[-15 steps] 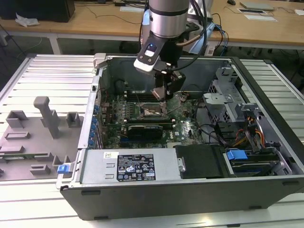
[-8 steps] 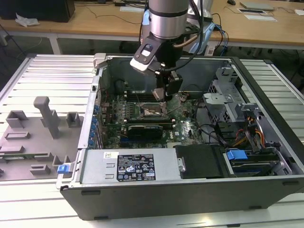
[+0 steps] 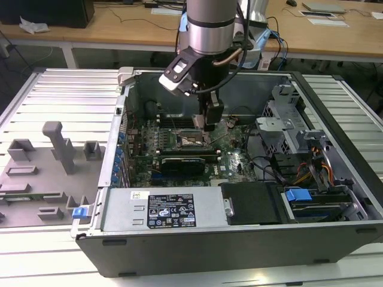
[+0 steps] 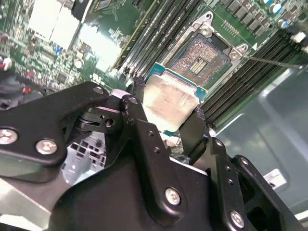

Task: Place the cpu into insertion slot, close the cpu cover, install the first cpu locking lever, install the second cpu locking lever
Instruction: 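Place the cpu into insertion slot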

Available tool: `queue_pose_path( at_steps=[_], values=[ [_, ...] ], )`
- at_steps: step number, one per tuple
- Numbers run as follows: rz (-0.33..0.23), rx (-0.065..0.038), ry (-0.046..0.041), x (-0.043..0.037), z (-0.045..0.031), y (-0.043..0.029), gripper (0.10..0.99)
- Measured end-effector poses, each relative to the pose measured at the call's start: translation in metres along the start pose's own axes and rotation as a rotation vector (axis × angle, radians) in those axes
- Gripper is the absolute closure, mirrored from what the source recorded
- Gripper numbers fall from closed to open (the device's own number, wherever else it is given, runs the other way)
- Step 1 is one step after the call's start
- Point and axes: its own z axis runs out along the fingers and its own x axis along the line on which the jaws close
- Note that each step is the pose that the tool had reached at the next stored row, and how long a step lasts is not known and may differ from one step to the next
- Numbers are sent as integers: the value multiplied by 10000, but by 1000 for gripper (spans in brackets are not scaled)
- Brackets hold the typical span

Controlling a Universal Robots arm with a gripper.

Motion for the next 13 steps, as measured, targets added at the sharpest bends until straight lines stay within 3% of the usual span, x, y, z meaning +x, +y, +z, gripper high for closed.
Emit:
queue_pose_path(
  at_steps=[5, 7, 13],
  values=[
    [452, -6, -41, 24, 122, -28, 545],
    [500, -8, -46, 94, 203, -84, 545],
    [508, -8, -48, 175, 295, -139, 545]
  ],
)
